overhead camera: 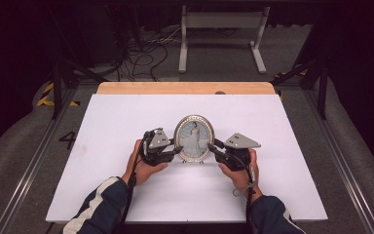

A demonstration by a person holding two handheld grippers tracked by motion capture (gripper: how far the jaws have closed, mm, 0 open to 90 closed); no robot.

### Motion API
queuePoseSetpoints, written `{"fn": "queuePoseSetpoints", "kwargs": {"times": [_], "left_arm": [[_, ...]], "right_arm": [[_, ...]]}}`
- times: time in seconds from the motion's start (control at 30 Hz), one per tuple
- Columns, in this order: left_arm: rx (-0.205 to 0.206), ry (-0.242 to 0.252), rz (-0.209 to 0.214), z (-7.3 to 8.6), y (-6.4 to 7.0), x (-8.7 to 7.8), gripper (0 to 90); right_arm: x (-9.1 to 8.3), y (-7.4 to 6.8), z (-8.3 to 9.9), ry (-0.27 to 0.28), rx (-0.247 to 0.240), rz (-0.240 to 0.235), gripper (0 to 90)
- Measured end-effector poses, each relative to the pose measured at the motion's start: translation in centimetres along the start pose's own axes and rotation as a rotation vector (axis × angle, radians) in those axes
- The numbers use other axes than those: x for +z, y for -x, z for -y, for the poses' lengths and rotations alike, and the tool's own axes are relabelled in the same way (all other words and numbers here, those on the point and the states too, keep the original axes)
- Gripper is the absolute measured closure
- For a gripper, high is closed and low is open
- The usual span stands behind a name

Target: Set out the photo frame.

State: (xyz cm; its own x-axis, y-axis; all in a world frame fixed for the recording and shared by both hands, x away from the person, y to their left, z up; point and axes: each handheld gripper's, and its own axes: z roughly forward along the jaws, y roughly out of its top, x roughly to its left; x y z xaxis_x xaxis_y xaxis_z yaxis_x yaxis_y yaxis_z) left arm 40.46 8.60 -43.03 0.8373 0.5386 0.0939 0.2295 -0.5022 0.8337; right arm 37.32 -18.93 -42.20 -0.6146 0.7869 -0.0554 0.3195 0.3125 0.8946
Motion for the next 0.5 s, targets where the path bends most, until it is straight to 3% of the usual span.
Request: {"fn": "queuePoseSetpoints", "kwargs": {"times": [0.07,0.5], "left_arm": [[0.014,-0.005,-0.008,0.00,0.12,-0.09,62.9],[0.041,-0.014,-0.007,0.02,0.07,-0.75,64.5]], "right_arm": [[-0.07,-0.11,0.02,-0.011,-0.036,0.009,70.9],[-1.00,0.25,0.33,-0.025,-0.096,0.017,71.4]]}}
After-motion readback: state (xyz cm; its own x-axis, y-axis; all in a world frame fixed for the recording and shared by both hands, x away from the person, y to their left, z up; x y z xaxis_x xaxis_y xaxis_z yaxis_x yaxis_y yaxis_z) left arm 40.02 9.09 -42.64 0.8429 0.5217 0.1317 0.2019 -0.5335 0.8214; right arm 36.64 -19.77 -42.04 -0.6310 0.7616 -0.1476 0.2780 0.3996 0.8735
